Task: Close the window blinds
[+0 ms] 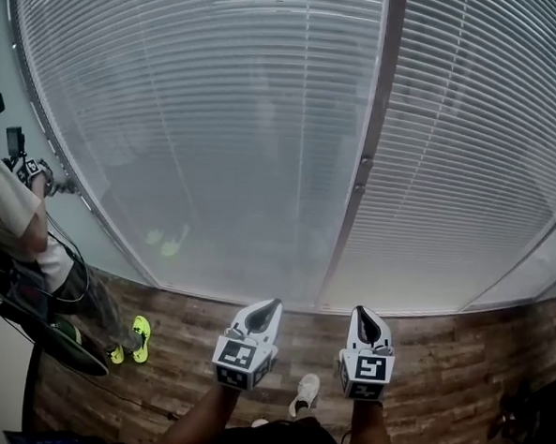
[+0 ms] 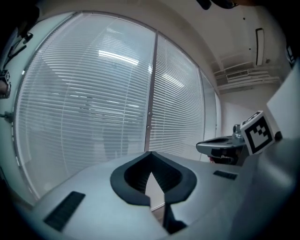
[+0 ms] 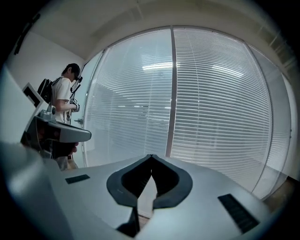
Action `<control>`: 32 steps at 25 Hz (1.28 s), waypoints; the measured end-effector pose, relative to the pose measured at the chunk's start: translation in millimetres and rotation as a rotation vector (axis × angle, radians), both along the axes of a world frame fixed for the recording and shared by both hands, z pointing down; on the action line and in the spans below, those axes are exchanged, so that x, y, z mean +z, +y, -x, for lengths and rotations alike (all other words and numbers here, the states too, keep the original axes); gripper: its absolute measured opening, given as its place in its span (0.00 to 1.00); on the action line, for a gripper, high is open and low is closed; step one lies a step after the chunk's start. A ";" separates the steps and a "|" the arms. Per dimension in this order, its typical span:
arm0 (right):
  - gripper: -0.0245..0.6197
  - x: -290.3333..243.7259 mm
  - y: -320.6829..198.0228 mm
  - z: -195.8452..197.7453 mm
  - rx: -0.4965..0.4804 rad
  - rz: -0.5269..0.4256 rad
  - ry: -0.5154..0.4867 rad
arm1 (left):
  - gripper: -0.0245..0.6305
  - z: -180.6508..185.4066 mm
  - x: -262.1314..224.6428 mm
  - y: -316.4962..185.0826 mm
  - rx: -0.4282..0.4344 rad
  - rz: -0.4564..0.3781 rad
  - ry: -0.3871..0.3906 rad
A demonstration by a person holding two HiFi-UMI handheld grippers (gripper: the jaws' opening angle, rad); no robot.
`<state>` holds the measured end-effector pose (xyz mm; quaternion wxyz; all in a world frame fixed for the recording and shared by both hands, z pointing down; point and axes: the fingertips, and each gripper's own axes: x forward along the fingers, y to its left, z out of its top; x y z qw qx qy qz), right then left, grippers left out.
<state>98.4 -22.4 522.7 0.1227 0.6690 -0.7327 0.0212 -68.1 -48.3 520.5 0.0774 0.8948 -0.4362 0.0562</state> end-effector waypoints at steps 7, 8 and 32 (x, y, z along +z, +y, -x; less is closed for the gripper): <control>0.04 8.5 50.9 33.0 -0.012 0.019 -0.006 | 0.04 33.8 5.4 46.2 0.010 -0.018 -0.005; 0.04 8.8 56.9 35.2 -0.011 0.009 -0.002 | 0.04 36.3 6.3 51.4 0.013 -0.018 -0.005; 0.04 -35.9 146.4 10.4 0.013 -0.166 -0.084 | 0.04 -3.7 -28.1 135.9 -0.056 -0.102 0.076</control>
